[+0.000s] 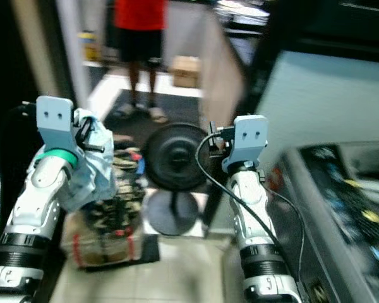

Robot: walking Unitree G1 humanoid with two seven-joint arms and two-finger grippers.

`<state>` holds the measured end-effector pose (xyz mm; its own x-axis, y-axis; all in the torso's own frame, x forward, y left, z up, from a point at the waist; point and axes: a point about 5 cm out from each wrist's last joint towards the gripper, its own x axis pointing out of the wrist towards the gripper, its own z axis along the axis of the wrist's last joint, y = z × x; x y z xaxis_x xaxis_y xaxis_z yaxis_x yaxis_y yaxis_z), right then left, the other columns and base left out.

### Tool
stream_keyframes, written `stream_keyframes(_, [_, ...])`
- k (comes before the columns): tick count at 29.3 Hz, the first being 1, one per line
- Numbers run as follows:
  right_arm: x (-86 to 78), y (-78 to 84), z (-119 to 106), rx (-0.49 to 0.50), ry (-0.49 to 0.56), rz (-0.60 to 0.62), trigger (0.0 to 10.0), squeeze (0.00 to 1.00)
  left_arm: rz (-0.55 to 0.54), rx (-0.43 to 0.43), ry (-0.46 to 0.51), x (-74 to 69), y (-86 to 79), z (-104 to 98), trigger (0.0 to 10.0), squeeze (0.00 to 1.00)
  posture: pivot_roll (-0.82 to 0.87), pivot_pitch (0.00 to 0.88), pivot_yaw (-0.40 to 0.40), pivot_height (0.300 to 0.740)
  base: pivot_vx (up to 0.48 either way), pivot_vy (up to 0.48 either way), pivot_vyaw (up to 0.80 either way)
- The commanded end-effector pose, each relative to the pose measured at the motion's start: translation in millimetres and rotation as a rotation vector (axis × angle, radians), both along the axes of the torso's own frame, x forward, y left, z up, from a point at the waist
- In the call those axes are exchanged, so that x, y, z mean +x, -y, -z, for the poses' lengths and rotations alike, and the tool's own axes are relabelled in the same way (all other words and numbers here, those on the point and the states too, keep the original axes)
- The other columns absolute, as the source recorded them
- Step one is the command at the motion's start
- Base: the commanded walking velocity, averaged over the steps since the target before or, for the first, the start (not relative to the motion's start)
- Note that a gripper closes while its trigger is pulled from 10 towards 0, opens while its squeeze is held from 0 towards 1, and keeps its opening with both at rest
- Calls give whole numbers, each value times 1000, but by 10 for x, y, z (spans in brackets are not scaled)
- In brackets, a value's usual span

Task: Clothes washing

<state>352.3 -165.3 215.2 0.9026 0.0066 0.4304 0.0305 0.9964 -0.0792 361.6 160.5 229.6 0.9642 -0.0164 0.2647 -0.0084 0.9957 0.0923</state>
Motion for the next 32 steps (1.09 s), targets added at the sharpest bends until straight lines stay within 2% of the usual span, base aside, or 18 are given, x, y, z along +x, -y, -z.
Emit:
stream_keyframes(1, [-1, 25, -6, 6, -2, 1, 10000, 0, 18, 6, 46, -16, 45, -98, 10000, 0, 54, 0, 4, 740, 0, 0, -800])
stream_keyframes(10, [2, 17, -10, 13, 2, -4, 10000, 0, 21, 9, 54, -17, 50, -124, 10000, 0, 57, 0, 8, 740, 0, 0, -800])
stream_keyframes(14, [-15, 3, -15, 68, 12, -31, 10000, 0, 29, 22, 77, -18, 65, -185, 10000, 0, 59, 0, 12, 740, 0, 0, -800])
stream_keyframes(15, [-31, -8, -53, 114, 31, -57, 10000, 0, 41, 36, 109, -28, 73, -275, 10000, 0, 60, 0, 16, 740, 0, 0, -800])
stream_keyframes(16, [-31, -8, -53, 114, 31, -57, 10000, 0, 41, 36, 109, -28, 73, -275, 10000, 0, 60, 0, 16, 740, 0, 0, -800])
stream_keyframes(18, [-58, -26, -148, 150, 68, -85, 10000, 0, 66, 38, 170, -61, 77, -465, 10000, 0, 60, 0, 16, 740, 0, 0, -800])
stream_keyframes(20, [-75, -53, -235, 149, 96, -104, 10000, 0, 87, 24, 214, -99, 71, -611, 10000, 0, 60, 0, 16, 740, 0, 0, -800])
stream_keyframes(24, [-91, -77, -313, 154, 122, -123, 10000, 0, 103, 17, 244, -134, 75, -712, 10000, 0, 64, 0, 15, 740, 0, 0, -800])
stream_keyframes(25, [-101, -92, -390, 176, 145, -142, 10000, 0, 117, 10, 270, -171, 87, -805, 10000, 0, 66, 0, 12, 740, 0, 0, -800])
stream_keyframes(32, [-98, -76, -430, 261, 150, -169, 10000, 0, 120, 5, 286, -196, 91, -856, 10000, 0, 71, 0, 7, 740, 0, 0, -800])
